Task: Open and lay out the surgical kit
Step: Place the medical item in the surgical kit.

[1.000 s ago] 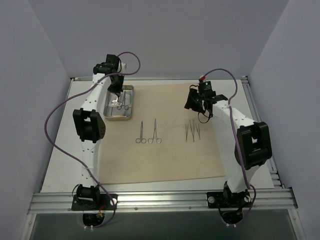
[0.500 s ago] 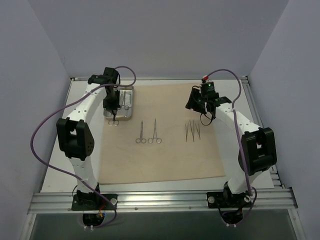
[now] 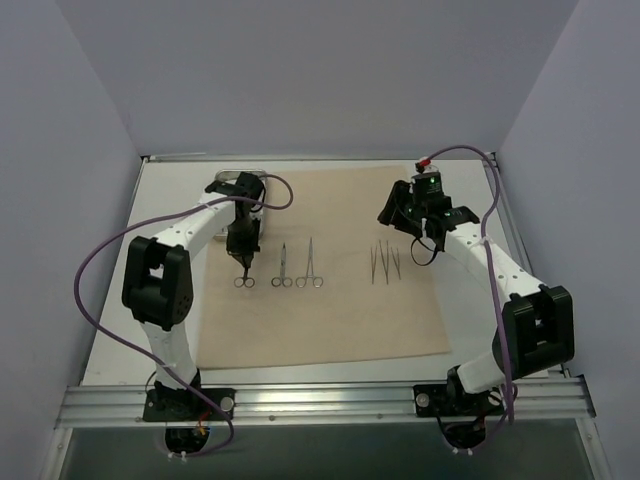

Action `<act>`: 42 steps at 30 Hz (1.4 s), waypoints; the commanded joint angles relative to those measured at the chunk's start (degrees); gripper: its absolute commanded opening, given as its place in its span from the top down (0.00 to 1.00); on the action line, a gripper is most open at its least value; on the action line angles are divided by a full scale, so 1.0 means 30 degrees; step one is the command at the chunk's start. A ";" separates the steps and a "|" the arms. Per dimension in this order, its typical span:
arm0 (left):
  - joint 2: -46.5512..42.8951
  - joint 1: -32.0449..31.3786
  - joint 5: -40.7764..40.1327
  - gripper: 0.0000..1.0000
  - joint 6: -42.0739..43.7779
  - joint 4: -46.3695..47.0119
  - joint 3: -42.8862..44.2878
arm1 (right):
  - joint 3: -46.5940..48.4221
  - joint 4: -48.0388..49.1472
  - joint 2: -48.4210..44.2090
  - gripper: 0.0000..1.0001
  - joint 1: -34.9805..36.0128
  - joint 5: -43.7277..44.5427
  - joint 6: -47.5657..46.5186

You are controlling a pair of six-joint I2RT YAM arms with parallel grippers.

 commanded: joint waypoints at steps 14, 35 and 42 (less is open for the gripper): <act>0.1805 -0.0201 -0.0552 0.98 -0.1521 0.1332 0.0253 | -0.1069 -0.0676 -0.2079 0.49 0.0355 0.1135 0.0724; 0.4180 -0.0875 -0.1138 0.98 -0.1755 0.0569 0.2509 | -0.1391 -0.1115 -0.2665 0.49 0.0383 0.1603 0.0460; 0.4531 -0.0875 -0.0933 0.98 -0.1726 0.0570 0.2657 | -0.1479 -0.1115 -0.2694 0.49 0.0355 0.1633 0.0460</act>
